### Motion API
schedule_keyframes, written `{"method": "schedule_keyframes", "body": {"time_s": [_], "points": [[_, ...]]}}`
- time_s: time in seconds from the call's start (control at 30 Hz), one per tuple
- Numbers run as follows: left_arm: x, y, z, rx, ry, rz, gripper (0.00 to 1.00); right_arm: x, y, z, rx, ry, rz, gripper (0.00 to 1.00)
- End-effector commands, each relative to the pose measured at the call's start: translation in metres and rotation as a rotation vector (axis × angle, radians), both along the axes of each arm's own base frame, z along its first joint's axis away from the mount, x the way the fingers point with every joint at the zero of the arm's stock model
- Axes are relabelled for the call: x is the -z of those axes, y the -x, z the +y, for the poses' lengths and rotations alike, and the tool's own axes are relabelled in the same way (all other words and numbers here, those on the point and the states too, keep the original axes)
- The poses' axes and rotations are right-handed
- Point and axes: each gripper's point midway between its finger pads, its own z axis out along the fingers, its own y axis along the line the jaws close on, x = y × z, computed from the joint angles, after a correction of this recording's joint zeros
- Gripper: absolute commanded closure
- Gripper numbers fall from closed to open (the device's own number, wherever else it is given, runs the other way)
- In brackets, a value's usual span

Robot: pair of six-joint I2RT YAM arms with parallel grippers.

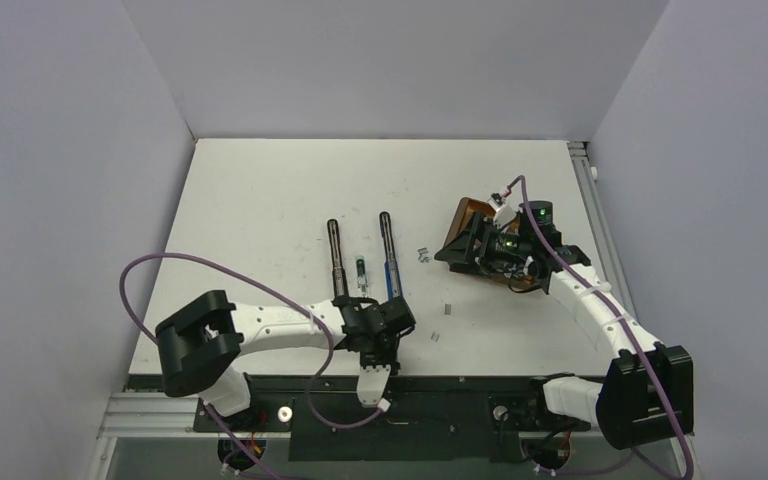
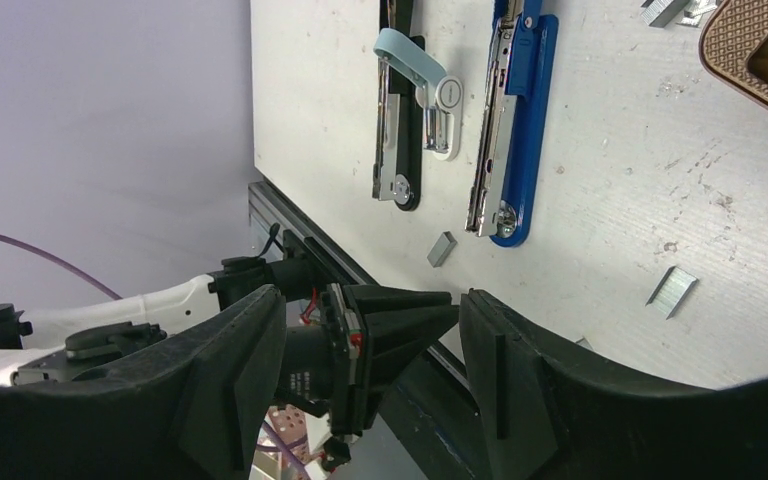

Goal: Load the staples into the stapler
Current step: Place the staple at the center of the board.

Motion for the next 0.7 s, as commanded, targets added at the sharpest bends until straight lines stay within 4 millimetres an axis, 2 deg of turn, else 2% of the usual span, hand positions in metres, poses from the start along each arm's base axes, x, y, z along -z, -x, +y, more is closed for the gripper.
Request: {"method": "schedule_keyframes", "body": {"time_s": [0.0,0.33,0.5,0.67], "points": [[0.005,0.004,0.005,0.025,-0.128,-0.031,0.99,-0.025,-0.006,-0.002,0.008,-0.019,-0.094,0.37],[0.019,0.003,0.005,-0.005,-0.307,-0.094,0.98,-0.028,-0.002,-0.004,0.007,-0.042,-0.102,0.37],[0.021,0.003,0.003,-0.048,-0.354,-0.111,0.87,-0.028,0.001,-0.006,0.005,-0.053,-0.103,0.37],[0.019,0.006,0.003,-0.031,-0.319,-0.107,0.76,-0.027,0.002,-0.007,0.005,-0.062,-0.1,0.36]]}}
